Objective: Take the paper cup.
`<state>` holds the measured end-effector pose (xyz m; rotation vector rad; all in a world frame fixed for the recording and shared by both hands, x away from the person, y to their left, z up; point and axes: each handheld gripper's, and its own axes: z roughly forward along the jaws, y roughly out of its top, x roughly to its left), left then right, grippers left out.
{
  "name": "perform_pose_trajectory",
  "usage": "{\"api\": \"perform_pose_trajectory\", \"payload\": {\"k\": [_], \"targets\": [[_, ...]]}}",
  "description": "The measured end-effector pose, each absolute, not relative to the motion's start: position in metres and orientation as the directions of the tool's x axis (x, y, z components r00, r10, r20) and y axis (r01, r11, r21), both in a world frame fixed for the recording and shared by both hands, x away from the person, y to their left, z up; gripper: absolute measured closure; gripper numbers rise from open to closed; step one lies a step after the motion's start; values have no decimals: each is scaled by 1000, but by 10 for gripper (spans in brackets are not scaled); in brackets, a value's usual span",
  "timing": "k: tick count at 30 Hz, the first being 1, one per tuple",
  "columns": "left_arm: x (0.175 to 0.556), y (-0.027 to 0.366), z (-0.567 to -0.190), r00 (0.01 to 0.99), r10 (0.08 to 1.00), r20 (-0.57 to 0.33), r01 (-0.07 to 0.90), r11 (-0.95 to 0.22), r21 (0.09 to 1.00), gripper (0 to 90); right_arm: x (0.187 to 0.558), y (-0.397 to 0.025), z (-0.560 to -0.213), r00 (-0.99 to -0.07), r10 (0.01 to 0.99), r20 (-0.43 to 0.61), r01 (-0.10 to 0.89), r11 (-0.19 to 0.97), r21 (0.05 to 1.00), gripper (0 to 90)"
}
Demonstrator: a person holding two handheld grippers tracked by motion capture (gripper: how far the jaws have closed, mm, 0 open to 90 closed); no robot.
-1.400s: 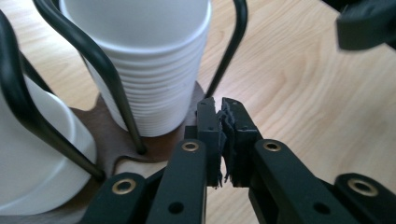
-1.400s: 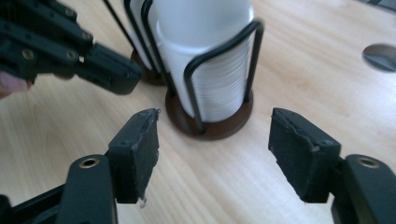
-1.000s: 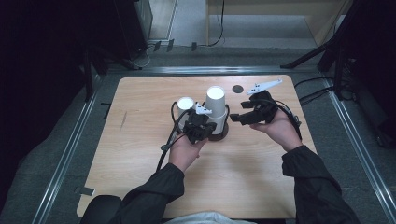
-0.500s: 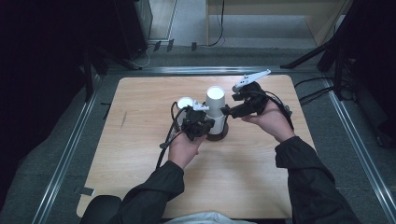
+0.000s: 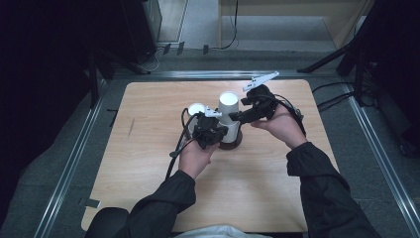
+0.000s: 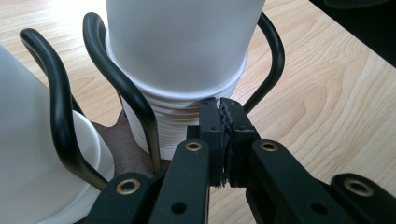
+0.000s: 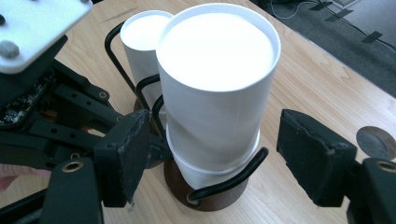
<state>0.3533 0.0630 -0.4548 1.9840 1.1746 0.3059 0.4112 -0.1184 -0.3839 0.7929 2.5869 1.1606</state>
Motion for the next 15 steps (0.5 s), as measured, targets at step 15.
{"api": "perform_pose_trajectory", "payload": {"k": [15], "targets": [[354, 63, -455, 540, 819, -193, 628, -240, 740, 866, 414, -109, -380, -840, 542, 19, 376, 557, 740, 262]]}}
